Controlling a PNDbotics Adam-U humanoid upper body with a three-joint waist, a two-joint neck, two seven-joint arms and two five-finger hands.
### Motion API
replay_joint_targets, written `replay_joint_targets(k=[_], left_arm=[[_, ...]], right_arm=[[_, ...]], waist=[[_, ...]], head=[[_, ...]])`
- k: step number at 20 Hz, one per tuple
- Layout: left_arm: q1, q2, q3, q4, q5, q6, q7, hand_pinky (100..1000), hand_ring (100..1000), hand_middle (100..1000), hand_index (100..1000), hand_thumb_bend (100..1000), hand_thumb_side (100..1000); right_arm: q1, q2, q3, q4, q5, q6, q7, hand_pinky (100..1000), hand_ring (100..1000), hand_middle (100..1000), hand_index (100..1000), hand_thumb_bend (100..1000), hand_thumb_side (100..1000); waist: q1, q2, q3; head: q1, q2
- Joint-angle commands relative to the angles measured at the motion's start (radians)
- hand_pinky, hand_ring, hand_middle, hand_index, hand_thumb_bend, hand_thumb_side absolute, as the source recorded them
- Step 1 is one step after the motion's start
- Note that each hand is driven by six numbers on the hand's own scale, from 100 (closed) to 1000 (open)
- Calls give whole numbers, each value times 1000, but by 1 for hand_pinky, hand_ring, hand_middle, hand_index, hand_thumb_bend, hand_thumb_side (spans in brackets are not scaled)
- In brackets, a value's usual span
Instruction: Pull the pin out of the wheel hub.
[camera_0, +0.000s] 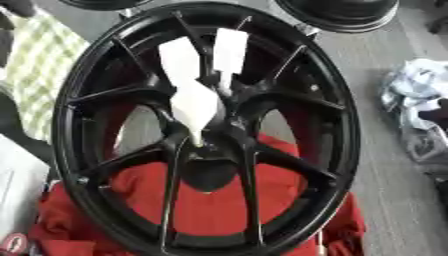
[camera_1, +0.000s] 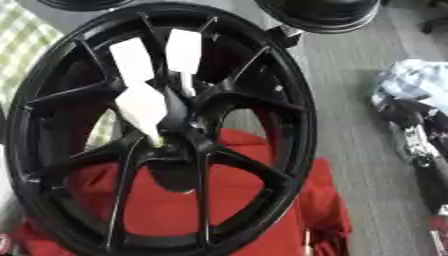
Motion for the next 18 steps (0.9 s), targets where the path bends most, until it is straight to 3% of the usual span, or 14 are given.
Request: replay_joint_targets(k=[1, 3, 6, 9, 13, 18], left_arm=[[-62, 54, -22, -15, -30, -11, -115, 699, 747, 685, 789, 100, 455], [-108, 54, -41, -15, -43, -9, -192, 710, 750, 689, 792, 100, 441], [-169, 43, -72, -15, -68, 11, -324, 733, 741, 691, 796, 100, 527], [-247, 0, -96, -15, -84, 57, -453, 734, 745, 696, 799, 100, 543], [-316, -34, -131, -12, -78, 104, -514, 731, 746, 696, 800, 100, 552], [-391, -69, -197, 31, -97, 138, -510, 723, 743, 692, 798, 100, 547]], right_arm=[[7, -30, -1, -17, 12, -5, 6, 980, 764, 613, 749, 100, 522], [14, -30, 0, -17, 17, -5, 7, 980, 764, 613, 749, 100, 521], [21, -31, 0, -17, 24, -7, 7, 979, 763, 613, 749, 100, 520], [26, -29, 3, -17, 29, -1, 9, 980, 764, 613, 749, 100, 521], [30, -28, 5, -17, 33, 5, 13, 980, 764, 613, 750, 100, 521], [37, -28, 5, -17, 37, 5, 14, 979, 764, 613, 749, 100, 520]], waist=[[6, -28, -6], [6, -30, -9], [7, -34, -8], [7, -39, -1], [8, -43, 2], [9, -46, 0]], head=[[3, 0], [1, 3], [-5, 7], [-9, 20], [-8, 22], [-13, 24]])
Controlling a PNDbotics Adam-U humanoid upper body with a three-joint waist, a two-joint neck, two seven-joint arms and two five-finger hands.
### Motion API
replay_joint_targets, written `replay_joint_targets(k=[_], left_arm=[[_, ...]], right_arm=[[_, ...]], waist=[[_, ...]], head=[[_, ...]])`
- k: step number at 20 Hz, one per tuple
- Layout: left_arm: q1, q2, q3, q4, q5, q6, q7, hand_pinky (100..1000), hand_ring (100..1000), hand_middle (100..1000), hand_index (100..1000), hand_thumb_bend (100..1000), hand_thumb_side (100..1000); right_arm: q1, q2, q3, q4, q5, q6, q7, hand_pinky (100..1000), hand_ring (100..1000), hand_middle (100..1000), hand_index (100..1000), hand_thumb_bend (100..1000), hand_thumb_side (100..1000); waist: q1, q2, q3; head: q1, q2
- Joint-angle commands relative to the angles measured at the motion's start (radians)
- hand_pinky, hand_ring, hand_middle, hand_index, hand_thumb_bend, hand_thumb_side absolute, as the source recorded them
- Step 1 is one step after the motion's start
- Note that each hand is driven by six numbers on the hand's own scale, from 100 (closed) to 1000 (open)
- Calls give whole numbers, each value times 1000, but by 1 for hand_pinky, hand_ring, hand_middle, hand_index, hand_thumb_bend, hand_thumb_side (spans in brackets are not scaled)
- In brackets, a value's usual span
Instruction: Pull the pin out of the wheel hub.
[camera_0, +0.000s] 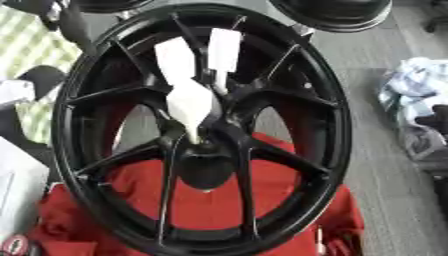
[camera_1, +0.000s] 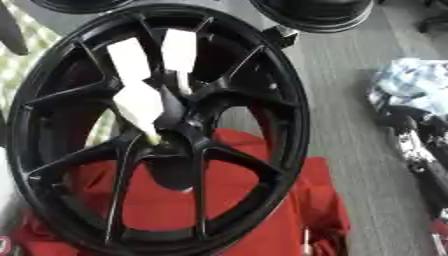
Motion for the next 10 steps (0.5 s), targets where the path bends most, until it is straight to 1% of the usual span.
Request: replay_joint_targets(k=[1, 3, 4, 7, 10], left_arm=[[-48, -6, -37, 31, -21, 33, 18, 716, 741, 691, 797, 100, 556], [-74, -23, -69, 54, -26, 72, 43, 713, 740, 690, 797, 100, 565], [-83, -28, -80, 62, -27, 88, 52, 707, 743, 693, 800, 100, 607], [-142, -68, -140, 99, -32, 197, 78, 715, 755, 707, 813, 100, 619], [-188, -107, -177, 121, -60, 276, 94, 724, 769, 725, 827, 100, 633]], right_arm=[[3, -22, -5, -17, 10, 2, 2, 979, 764, 613, 749, 100, 520], [4, -21, -4, -17, 14, 6, 1, 979, 764, 613, 749, 100, 521], [4, -21, -4, -17, 16, 8, 1, 979, 764, 613, 749, 100, 523], [2, -20, -3, -17, 22, 20, -1, 980, 764, 613, 749, 100, 528], [-2, -19, -1, -17, 25, 30, 0, 980, 764, 613, 749, 100, 532]], waist=[[4, -24, -1], [5, -24, 0], [6, -23, 0], [13, -22, 5], [17, -21, 8]], head=[[-3, 5], [-5, 4], [-6, 4], [-7, 2], [-5, 0]])
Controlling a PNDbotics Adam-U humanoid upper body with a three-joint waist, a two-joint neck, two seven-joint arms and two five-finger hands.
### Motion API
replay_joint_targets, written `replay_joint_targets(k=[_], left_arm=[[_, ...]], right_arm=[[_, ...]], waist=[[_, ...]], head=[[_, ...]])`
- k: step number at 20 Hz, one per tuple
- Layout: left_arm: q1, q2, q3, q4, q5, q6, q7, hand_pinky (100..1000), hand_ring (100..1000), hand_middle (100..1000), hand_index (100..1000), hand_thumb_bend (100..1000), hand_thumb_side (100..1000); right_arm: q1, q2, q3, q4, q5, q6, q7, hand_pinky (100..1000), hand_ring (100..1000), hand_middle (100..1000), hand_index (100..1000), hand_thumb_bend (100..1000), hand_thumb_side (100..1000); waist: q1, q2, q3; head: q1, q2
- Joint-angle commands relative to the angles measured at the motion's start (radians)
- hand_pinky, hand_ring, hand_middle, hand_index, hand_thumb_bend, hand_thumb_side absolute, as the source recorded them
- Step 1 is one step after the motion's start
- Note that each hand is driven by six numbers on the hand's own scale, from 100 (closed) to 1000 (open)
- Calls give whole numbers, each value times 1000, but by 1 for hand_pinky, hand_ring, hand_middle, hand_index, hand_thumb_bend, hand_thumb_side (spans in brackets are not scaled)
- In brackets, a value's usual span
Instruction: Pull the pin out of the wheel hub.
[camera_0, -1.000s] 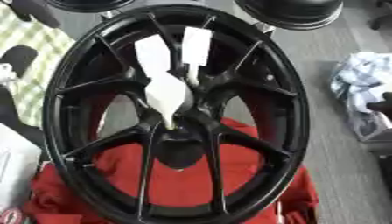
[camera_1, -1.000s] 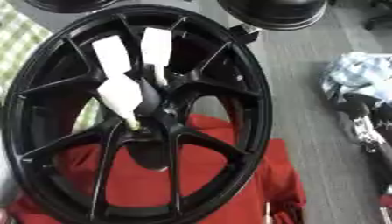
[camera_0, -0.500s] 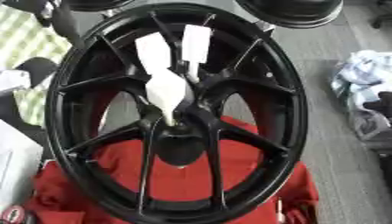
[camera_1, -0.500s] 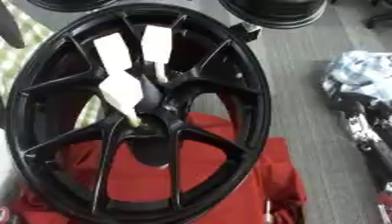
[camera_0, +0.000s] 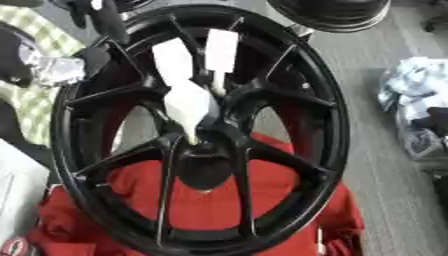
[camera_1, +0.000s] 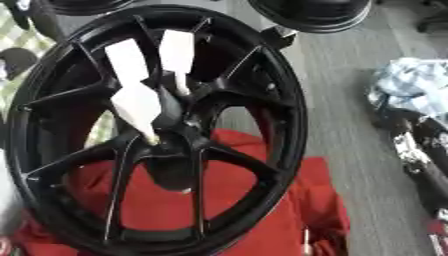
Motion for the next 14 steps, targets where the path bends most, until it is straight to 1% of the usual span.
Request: replay_joint_targets(k=[1, 2, 3, 5, 8, 11, 13, 14], left_arm=[[-45, -22, -26, 26, -35, 81, 19, 729, 778, 736, 843, 100, 660], [-55, -34, -34, 40, -52, 105, 26, 731, 780, 739, 848, 100, 664], [-64, -45, -43, 55, -68, 125, 32, 736, 788, 747, 864, 138, 699], [-80, -67, -57, 83, -91, 160, 38, 733, 789, 745, 867, 180, 727], [-103, -97, -77, 121, -109, 204, 34, 741, 794, 750, 871, 216, 750], [-125, -125, -102, 158, -149, 224, 7, 777, 819, 778, 883, 297, 750], [-133, -139, -113, 177, -189, 221, -13, 797, 830, 787, 891, 377, 750], [-135, -143, -117, 186, -208, 218, -23, 799, 832, 788, 892, 399, 752]], right_arm=[[-3, -19, -1, -17, 11, 12, 0, 980, 764, 613, 749, 100, 533], [-3, -19, 0, -17, 12, 14, 0, 980, 764, 613, 749, 100, 533], [-4, -18, -1, -17, 13, 17, 0, 980, 764, 612, 749, 100, 536], [-4, -16, -1, -17, 15, 23, -3, 980, 764, 612, 748, 100, 541], [-6, -15, -1, -17, 18, 32, -6, 980, 764, 612, 748, 100, 545], [-9, -14, 0, -17, 19, 38, -7, 980, 764, 612, 748, 100, 550], [-11, -14, 2, -17, 20, 42, -7, 981, 764, 612, 748, 100, 553], [-12, -13, 2, -17, 20, 44, -7, 981, 764, 612, 748, 100, 553]], waist=[[3, -21, 1], [5, -21, 2], [6, -20, 2], [9, -19, 3], [12, -17, 6], [15, -15, 9], [16, -14, 10], [17, -13, 10]], head=[[-1, -1], [0, -1], [1, -1], [1, -1], [3, -1], [5, 0], [5, -1], [6, 0]])
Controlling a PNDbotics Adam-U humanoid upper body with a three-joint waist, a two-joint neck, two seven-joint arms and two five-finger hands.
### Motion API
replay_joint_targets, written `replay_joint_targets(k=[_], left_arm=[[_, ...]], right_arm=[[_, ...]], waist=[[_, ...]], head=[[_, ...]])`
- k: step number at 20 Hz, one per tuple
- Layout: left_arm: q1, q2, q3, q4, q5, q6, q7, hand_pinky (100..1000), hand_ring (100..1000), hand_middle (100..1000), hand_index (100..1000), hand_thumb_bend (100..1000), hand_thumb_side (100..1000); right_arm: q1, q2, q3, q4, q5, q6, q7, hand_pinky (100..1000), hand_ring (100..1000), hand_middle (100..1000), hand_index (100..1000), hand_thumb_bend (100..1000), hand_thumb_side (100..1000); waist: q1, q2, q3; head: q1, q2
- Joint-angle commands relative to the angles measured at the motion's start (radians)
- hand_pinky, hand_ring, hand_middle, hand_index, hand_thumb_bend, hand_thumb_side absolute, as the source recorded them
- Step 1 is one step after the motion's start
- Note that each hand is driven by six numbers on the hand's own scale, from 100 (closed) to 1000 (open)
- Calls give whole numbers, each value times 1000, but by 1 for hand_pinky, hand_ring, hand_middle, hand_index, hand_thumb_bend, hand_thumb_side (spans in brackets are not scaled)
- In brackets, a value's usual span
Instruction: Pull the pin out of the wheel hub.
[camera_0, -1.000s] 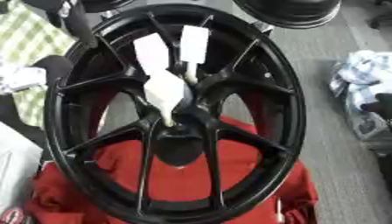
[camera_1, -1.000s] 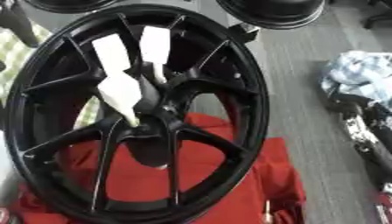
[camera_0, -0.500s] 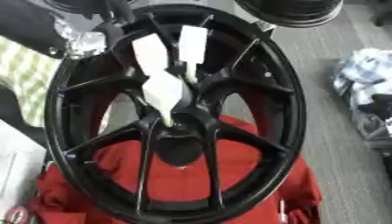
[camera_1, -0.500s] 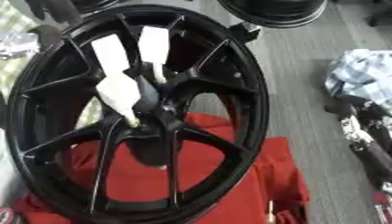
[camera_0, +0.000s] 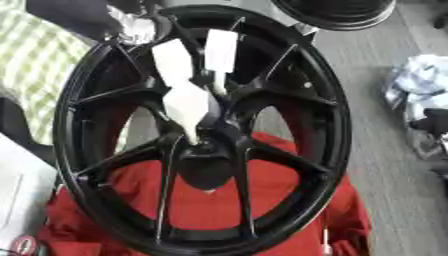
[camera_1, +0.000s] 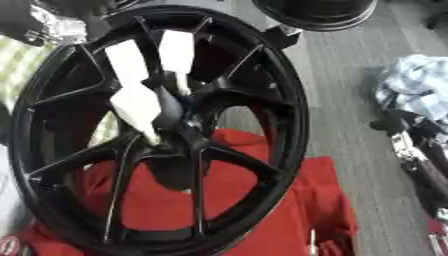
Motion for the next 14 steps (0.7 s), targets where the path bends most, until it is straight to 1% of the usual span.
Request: replay_joint_targets(k=[1, 4, 9, 11, 14], left_arm=[[-27, -5, -4, 26, -59, 7, -40, 805, 834, 789, 894, 431, 737], [-29, -18, -8, 54, -92, -5, -67, 816, 846, 802, 902, 482, 780], [-32, -37, -10, 104, -125, -28, -97, 846, 869, 821, 914, 604, 795], [-31, -43, -9, 128, -149, -37, -102, 849, 872, 822, 914, 617, 798], [-27, -55, -10, 164, -170, -48, -106, 838, 863, 810, 905, 612, 818]], right_arm=[[-3, -13, -1, -17, 9, 7, -1, 981, 764, 612, 748, 100, 547], [-5, -12, -1, -17, 11, 11, -2, 981, 764, 611, 748, 100, 559], [-6, -5, 1, -17, 15, 21, -8, 980, 761, 609, 746, 100, 569], [-8, -3, 1, -17, 16, 25, -12, 980, 761, 608, 745, 100, 572], [-10, 0, 3, -17, 21, 30, -14, 980, 761, 609, 746, 100, 578]], waist=[[2, -14, 1], [3, -12, 1], [5, -8, 0], [6, -6, 0], [7, -3, -2]], head=[[4, 1], [6, 1], [11, 4], [15, 4], [18, 4]])
